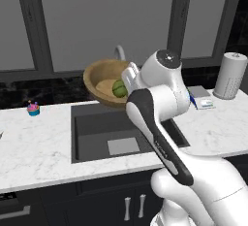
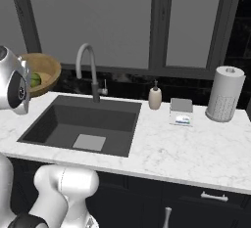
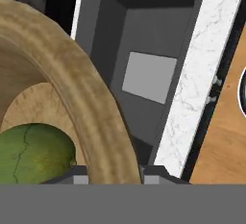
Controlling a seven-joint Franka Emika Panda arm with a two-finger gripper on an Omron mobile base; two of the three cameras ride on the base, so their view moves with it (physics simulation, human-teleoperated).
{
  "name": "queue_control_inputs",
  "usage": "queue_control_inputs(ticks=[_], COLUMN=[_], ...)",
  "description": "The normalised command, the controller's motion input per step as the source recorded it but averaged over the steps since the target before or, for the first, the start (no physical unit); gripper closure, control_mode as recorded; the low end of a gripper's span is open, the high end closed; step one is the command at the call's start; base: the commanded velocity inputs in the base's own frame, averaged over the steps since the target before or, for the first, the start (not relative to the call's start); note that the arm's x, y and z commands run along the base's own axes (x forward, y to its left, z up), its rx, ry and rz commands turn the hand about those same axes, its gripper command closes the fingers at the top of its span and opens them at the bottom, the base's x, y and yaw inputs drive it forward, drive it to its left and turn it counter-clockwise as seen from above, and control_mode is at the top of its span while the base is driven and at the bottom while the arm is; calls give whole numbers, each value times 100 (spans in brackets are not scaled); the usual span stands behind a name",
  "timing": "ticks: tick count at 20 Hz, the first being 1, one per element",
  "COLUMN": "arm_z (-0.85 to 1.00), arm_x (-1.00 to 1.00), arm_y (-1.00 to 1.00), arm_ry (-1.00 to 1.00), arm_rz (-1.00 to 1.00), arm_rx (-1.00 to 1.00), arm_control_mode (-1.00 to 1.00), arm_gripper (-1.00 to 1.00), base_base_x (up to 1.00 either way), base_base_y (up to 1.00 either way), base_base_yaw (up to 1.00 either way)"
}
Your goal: Pick the lime from the sink and place it in the bowl. Then pick the bowl and place it in the microwave. Then close the microwave door and press the start button.
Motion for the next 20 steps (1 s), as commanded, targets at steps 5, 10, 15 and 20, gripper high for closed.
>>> queue_control_inputs(ticks=[5, 10, 15, 20], arm_z=[53, 50, 33, 15], arm_x=[-44, -46, -49, -28], arm_y=[-82, -86, -45, -23], arm_ry=[7, 6, 0, 1], arm_rz=[-18, -14, -4, -5], arm_rx=[0, 0, 0, -3], arm_control_mode=[-100, -100, -100, -100], arm_gripper=[100, 100, 100, 100], base_base_x=[0, 0, 0, 0], base_base_y=[0, 0, 0, 0], base_base_yaw=[0, 0, 0, 0])
